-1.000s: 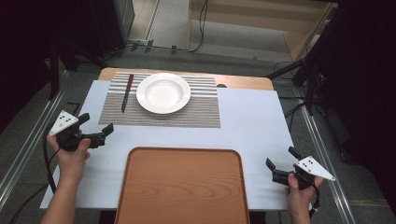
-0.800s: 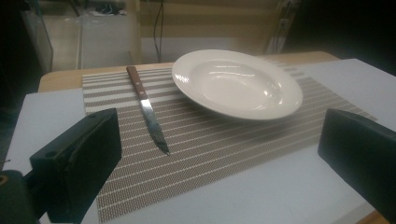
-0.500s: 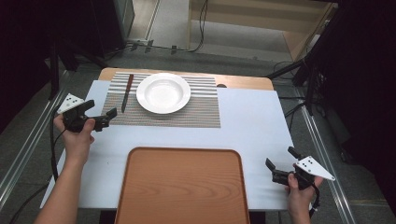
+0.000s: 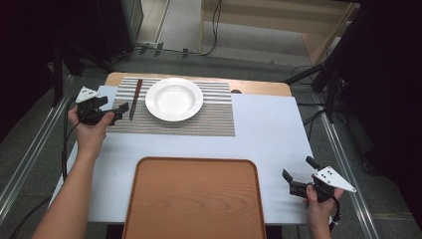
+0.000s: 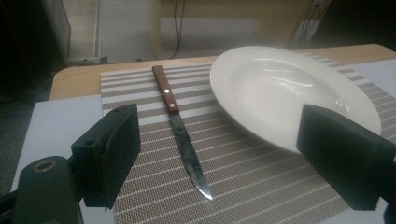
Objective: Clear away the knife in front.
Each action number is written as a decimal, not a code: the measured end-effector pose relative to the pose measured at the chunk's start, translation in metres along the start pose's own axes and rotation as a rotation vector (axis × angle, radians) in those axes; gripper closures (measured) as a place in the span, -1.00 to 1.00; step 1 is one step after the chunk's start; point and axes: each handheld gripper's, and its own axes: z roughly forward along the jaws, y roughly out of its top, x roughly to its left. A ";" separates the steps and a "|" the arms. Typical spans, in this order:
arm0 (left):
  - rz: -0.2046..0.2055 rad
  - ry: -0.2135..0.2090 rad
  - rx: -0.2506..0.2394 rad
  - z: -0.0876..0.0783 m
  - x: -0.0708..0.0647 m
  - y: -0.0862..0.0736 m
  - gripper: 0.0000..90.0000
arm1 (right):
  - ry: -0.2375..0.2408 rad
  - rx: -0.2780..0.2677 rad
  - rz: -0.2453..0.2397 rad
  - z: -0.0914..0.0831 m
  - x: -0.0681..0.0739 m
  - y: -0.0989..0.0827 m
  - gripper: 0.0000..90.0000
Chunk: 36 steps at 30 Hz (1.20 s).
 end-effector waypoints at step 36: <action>-0.148 0.097 0.399 0.136 0.025 0.036 0.39 | -0.001 0.011 -0.007 0.002 0.001 0.000 -1.00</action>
